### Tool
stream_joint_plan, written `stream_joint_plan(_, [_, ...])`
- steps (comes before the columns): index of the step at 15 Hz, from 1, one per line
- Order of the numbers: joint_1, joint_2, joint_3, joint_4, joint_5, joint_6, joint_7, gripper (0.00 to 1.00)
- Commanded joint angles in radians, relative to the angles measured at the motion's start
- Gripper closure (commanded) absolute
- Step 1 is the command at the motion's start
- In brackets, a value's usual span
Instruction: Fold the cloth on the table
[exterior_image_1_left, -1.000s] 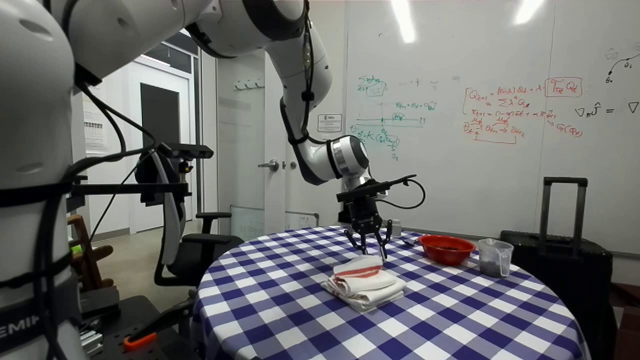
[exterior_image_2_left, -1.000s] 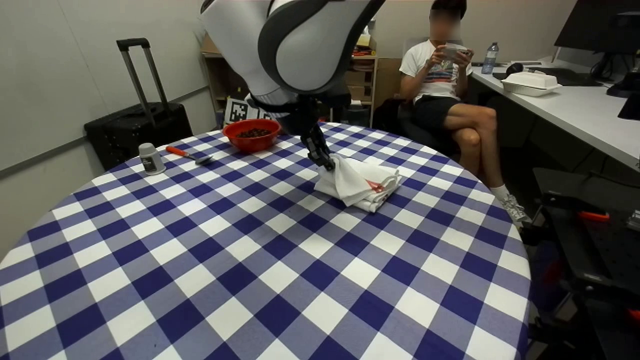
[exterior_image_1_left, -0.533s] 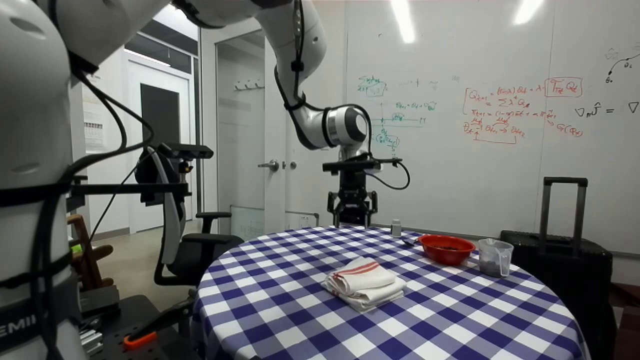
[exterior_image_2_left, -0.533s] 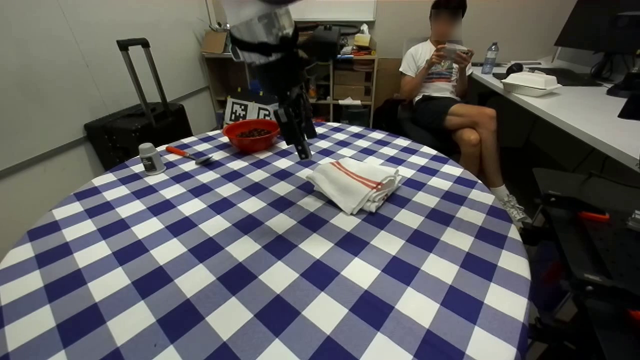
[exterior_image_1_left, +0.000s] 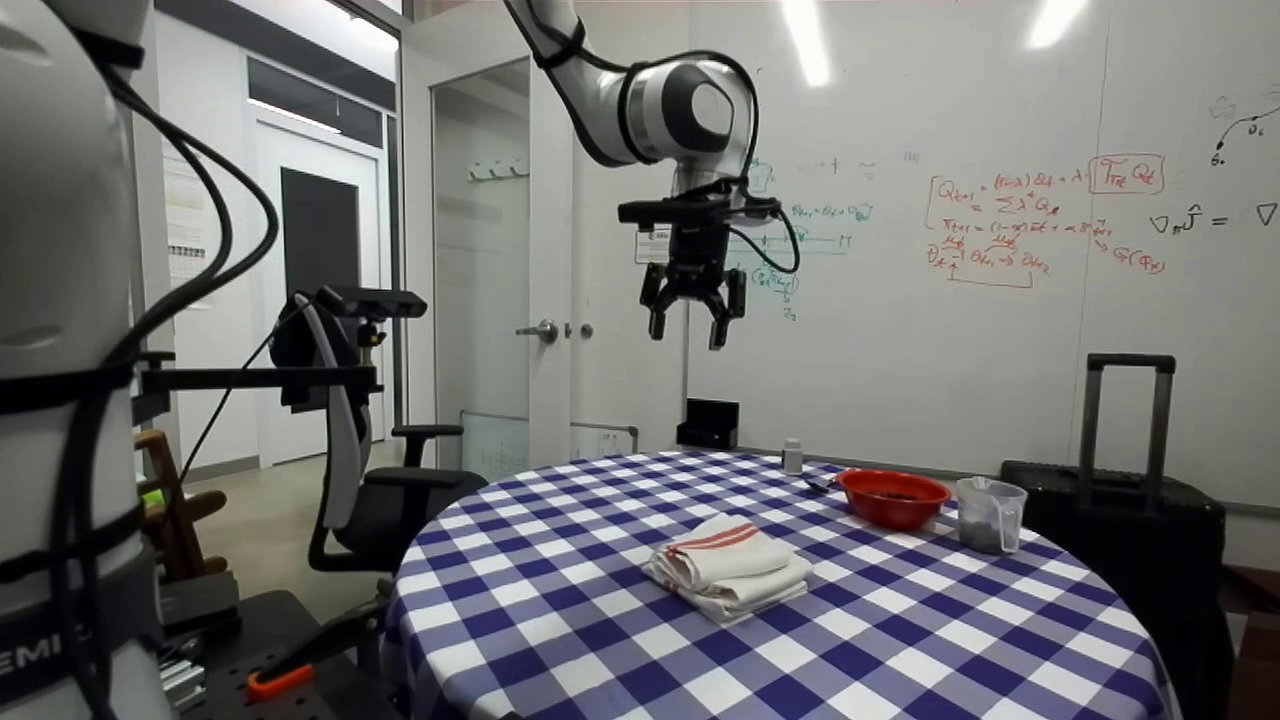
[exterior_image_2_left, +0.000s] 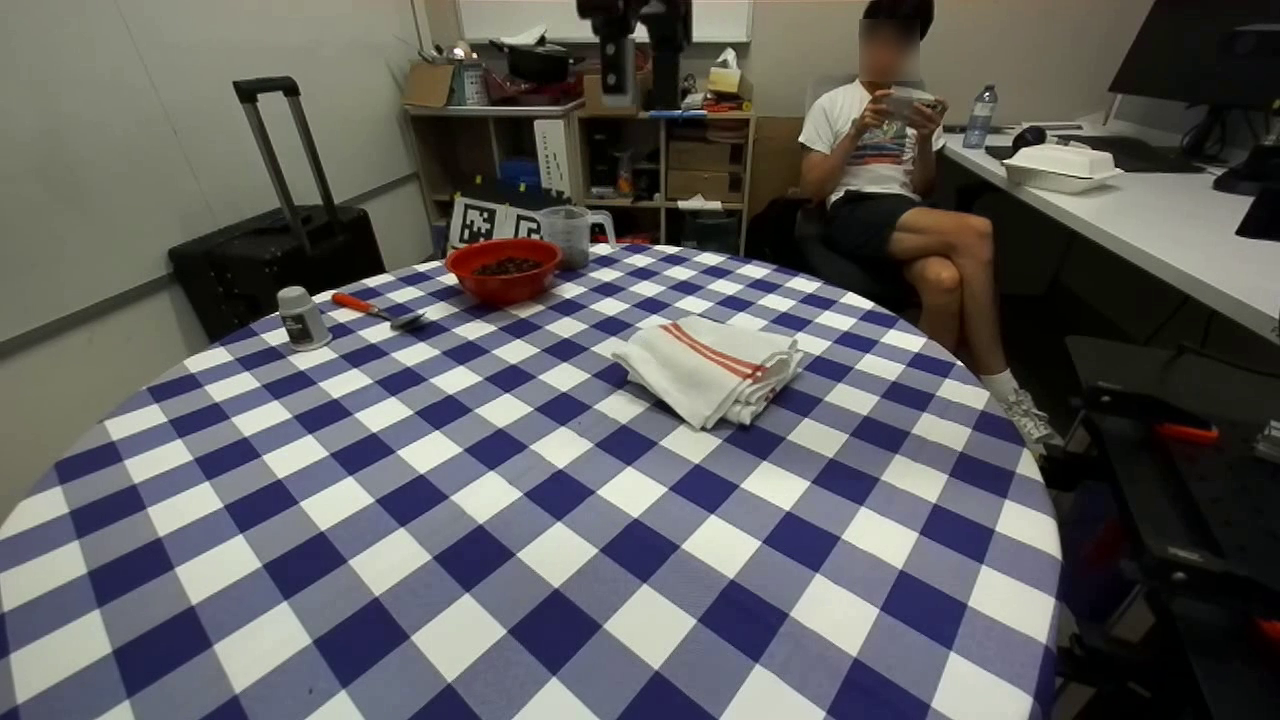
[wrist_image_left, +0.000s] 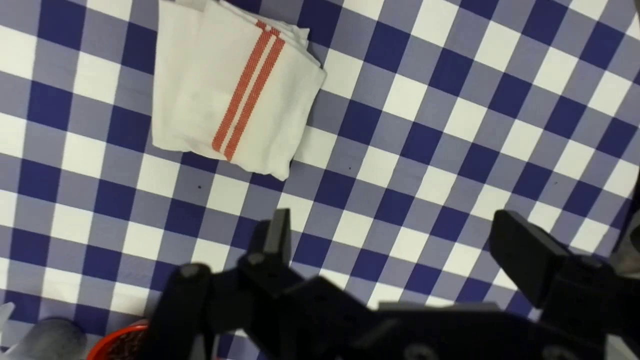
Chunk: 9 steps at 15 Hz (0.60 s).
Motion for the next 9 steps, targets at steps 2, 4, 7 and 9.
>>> stream_joint_plan(2, [-0.014, -0.31, -0.042, -0.299, -0.004, 0.127, 0.007, 0.0])
stream_joint_plan(4, [-0.02, -0.427, -0.058, -0.384, -0.059, 0.089, -0.023, 0.0])
stream_joint_plan(7, [-0.03, -0.604, -0.066, -0.495, -0.175, -0.01, -0.038, 0.0])
stream_joint_plan(9, [-0.019, -0.517, -0.073, -0.427, -0.151, -0.002, -0.014, 0.0])
